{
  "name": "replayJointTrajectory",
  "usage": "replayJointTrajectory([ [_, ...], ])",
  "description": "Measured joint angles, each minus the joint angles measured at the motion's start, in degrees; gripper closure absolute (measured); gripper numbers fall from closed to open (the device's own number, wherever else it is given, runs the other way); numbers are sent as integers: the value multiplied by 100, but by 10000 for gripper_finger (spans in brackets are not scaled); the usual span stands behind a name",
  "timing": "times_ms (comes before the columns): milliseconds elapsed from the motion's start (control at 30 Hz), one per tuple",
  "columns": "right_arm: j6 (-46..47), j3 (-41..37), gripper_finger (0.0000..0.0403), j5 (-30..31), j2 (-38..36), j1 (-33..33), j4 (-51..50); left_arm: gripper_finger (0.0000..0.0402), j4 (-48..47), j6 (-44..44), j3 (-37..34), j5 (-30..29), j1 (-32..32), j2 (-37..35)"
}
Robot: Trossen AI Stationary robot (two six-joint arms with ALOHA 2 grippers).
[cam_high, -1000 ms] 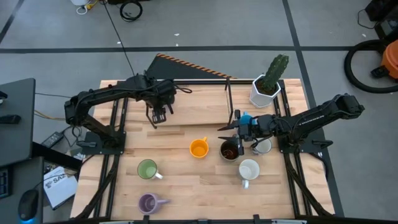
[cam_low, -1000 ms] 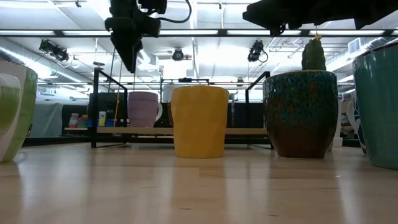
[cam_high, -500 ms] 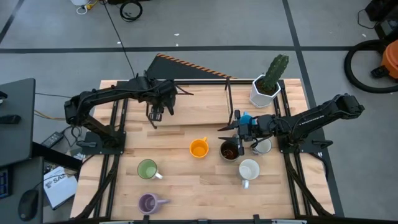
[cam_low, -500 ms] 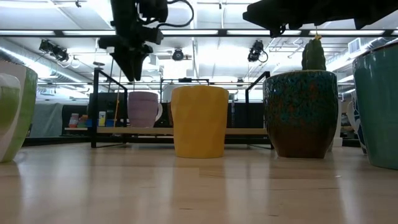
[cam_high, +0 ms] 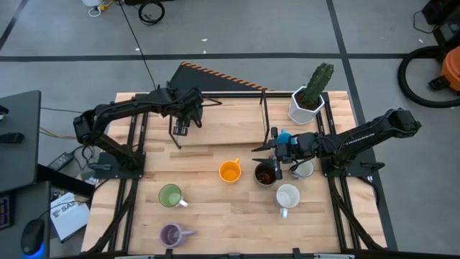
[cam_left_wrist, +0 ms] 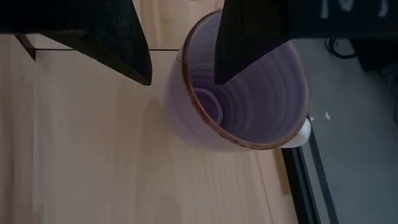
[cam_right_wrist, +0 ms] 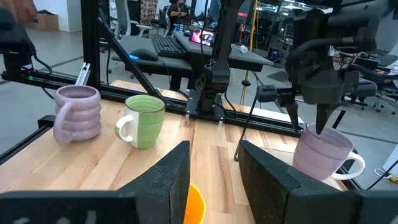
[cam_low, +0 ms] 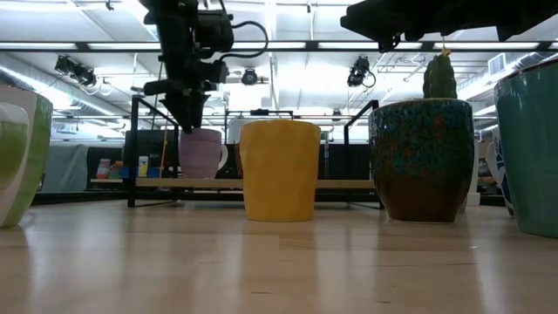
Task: Place coffee mugs
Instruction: Put the top purple mug on the shelf
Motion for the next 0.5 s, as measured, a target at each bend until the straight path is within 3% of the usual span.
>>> replayJointTrajectory([
  [500,-44,0,261,-2,0,0,9,267,42,-368,-201,312,219,0],
])
